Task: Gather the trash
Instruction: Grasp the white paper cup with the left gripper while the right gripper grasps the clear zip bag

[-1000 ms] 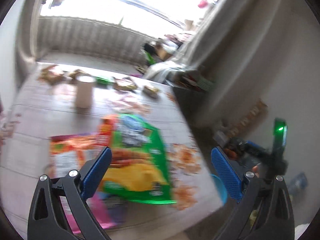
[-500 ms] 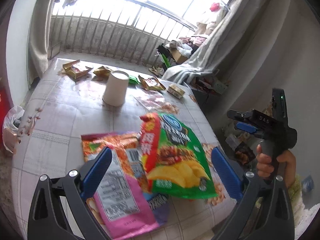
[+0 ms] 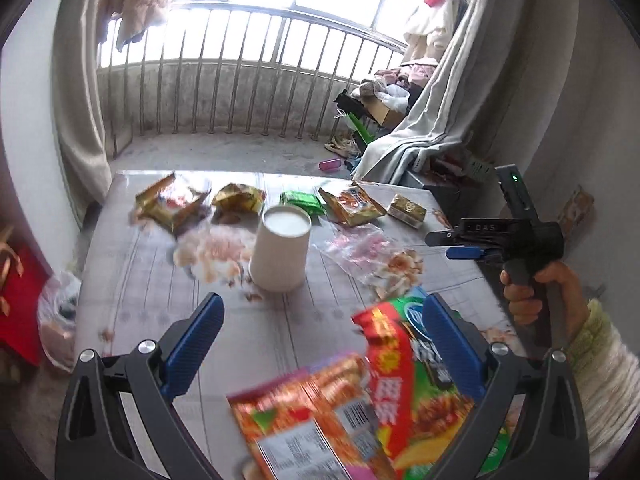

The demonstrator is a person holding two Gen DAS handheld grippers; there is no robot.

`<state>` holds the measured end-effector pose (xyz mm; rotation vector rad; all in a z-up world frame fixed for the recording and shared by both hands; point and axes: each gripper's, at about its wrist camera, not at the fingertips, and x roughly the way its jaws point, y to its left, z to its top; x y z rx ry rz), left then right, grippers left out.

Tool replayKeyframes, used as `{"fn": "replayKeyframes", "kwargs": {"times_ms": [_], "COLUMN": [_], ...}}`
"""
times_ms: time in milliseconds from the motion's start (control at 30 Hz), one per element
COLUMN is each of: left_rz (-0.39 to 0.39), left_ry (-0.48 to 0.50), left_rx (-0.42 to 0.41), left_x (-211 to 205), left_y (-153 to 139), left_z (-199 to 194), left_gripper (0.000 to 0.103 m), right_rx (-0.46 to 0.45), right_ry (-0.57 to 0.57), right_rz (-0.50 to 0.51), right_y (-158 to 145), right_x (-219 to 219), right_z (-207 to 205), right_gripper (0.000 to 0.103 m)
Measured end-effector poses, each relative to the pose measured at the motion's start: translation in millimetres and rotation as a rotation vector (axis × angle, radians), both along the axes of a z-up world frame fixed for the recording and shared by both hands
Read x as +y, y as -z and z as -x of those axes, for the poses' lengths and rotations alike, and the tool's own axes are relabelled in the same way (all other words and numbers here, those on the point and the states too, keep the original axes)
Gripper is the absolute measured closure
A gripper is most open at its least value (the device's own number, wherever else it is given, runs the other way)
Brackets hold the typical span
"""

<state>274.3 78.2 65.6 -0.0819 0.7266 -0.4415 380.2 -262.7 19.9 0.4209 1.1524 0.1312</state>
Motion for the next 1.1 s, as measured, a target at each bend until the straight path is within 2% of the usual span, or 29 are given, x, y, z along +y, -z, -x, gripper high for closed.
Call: {"fn": "replayKeyframes", "kwargs": {"times_ms": [100,233,300,367,500,733,867,1100], "left_rz": [-0.051,-0.081,-0.099,-0.123,-0.172,-0.19,-0.214,-0.181], "left_ry": [0.013,0.01,0.011,0.012,0.012,-0.009,-0.042,-0.082], "left_rx": [-0.007,-0.009,-0.017,-0.031,-0.03,-0.008,0.022,0.088], "left_x": [-14.0,-32.9,-41.4,-50.5,-64.8,-70.8,-69.9,-58.7], "left_y": [6.9,20.0,26.0,31.4,43.3,57.0,64.2,75.7], "left_z": [-27.3,-56.5,-67.8,-79.4,-96.5,-114.8,-123.8,-136.0], "left_gripper": [0.006,0.006,0.006,0.006,0.006,0.006,0.013,0.03], "right_rx": [0.017,0.021,0.02,0.027,-0.021,-0.054,-0.06,-0.063], "right_ry": [-0.014,-0.066,-0.102,-0.137,-0.186,-0.226,-0.232,-0.236], "right_rz": [0.049,0.126,0.186,0.227,0.309,0.395,0.402,0.399], "right_y": [13.4,27.1,33.7,41.3,42.1,42.4,40.4,38.3], "right_x": [5.9,20.0,29.9,37.5,49.4,58.9,62.5,57.6], "right_z": [-21.9,-42.7,-47.8,-50.6,-46.3,-37.4,-29.2,-24.2], "right_gripper": [0.031,0.031,0.036,0.041,0.042,0.048,0.055,0.065]}}
